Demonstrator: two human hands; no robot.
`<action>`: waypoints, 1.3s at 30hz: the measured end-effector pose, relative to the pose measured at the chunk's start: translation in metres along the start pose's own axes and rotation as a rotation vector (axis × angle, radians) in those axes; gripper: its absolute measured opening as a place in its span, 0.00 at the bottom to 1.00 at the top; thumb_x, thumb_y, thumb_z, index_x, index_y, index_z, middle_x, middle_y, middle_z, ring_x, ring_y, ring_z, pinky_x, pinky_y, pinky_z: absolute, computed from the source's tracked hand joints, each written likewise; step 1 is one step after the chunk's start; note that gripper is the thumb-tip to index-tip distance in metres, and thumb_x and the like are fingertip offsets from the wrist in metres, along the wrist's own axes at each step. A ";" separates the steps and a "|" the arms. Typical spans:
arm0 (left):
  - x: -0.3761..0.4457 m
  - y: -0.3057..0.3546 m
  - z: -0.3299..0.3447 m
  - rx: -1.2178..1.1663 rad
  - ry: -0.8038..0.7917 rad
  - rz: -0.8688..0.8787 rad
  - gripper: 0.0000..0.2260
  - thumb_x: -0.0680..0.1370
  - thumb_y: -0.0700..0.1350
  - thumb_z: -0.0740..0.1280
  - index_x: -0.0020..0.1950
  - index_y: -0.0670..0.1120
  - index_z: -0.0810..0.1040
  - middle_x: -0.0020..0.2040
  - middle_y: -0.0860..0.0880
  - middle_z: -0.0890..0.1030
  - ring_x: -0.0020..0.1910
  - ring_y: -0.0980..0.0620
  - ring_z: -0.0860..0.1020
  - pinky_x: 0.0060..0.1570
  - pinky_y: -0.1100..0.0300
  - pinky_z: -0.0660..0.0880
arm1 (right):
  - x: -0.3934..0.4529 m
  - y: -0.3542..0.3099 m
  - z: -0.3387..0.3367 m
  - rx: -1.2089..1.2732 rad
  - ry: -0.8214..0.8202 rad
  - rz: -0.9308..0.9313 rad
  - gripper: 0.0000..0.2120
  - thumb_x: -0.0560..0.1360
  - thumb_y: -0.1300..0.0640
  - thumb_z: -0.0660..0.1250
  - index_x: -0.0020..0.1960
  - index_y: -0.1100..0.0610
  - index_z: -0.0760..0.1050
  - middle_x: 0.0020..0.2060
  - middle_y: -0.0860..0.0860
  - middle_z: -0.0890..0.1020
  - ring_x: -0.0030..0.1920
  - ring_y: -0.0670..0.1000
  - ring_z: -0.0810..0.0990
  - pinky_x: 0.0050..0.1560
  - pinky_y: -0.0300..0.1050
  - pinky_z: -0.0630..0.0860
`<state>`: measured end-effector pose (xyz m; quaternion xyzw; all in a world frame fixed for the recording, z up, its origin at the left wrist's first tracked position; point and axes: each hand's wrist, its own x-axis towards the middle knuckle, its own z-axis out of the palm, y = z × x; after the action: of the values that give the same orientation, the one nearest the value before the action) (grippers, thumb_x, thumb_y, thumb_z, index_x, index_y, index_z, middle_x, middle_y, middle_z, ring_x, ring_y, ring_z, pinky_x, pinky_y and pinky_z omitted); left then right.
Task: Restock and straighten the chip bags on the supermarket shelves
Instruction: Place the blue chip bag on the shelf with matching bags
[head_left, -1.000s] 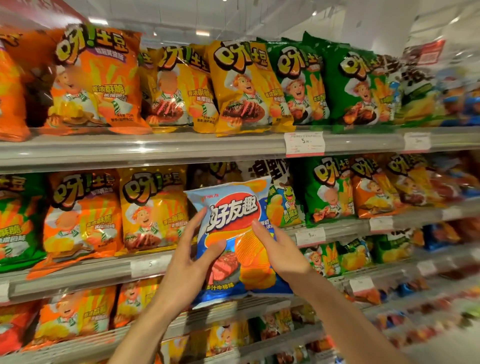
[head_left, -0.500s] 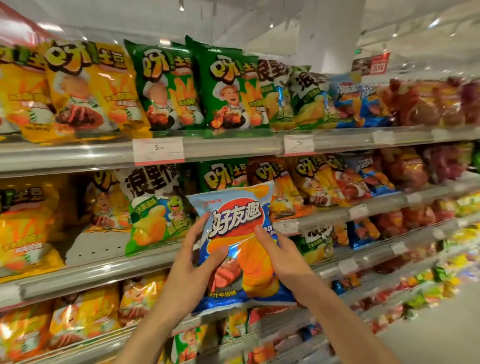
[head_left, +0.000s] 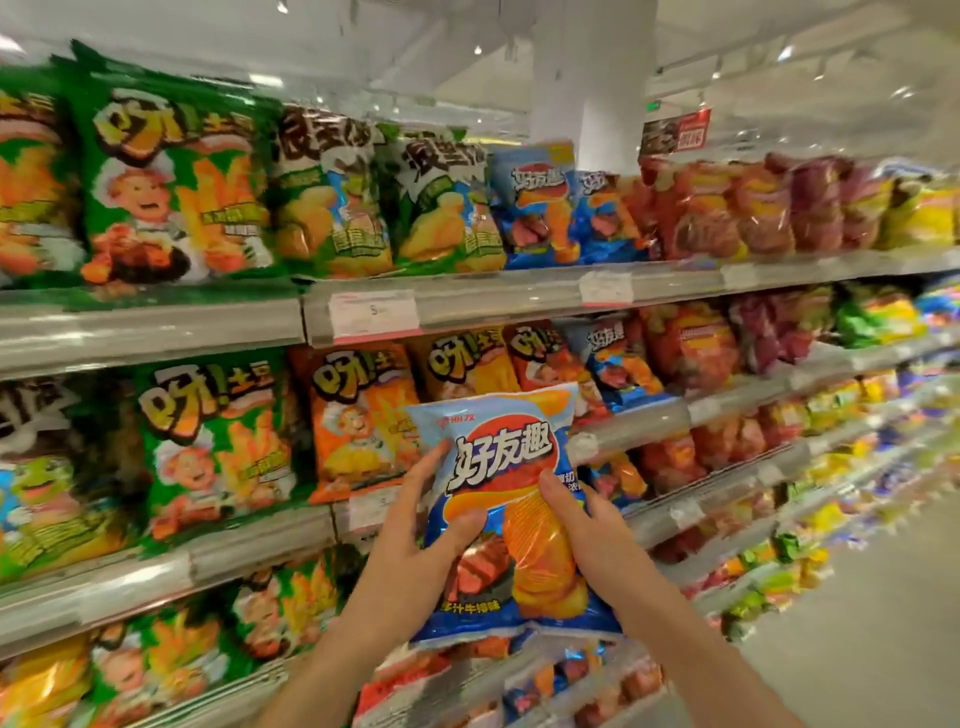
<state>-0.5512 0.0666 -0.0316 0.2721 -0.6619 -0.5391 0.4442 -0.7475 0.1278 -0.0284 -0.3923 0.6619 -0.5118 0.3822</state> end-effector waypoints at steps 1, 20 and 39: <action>0.009 -0.004 0.009 0.004 -0.007 -0.001 0.30 0.73 0.62 0.75 0.71 0.74 0.66 0.70 0.66 0.74 0.68 0.56 0.76 0.64 0.44 0.77 | 0.005 0.001 -0.010 0.000 0.014 -0.003 0.58 0.54 0.15 0.64 0.77 0.45 0.64 0.69 0.50 0.77 0.66 0.52 0.77 0.69 0.60 0.72; 0.201 -0.051 0.148 0.000 -0.015 0.060 0.27 0.81 0.49 0.69 0.75 0.67 0.63 0.68 0.67 0.73 0.63 0.70 0.74 0.57 0.67 0.77 | 0.175 -0.009 -0.158 0.090 0.058 -0.029 0.39 0.62 0.26 0.70 0.64 0.49 0.76 0.45 0.47 0.88 0.45 0.49 0.88 0.44 0.46 0.84; 0.247 -0.060 0.228 0.316 0.319 0.028 0.27 0.79 0.55 0.68 0.64 0.84 0.59 0.71 0.70 0.68 0.68 0.63 0.72 0.67 0.56 0.74 | 0.264 0.002 -0.222 -0.149 -0.096 -0.377 0.38 0.75 0.30 0.55 0.80 0.45 0.55 0.27 0.39 0.80 0.30 0.34 0.78 0.31 0.25 0.68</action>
<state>-0.8722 -0.0495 -0.0213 0.4108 -0.6631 -0.3725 0.5027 -1.0544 -0.0286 -0.0166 -0.5602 0.5938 -0.5048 0.2805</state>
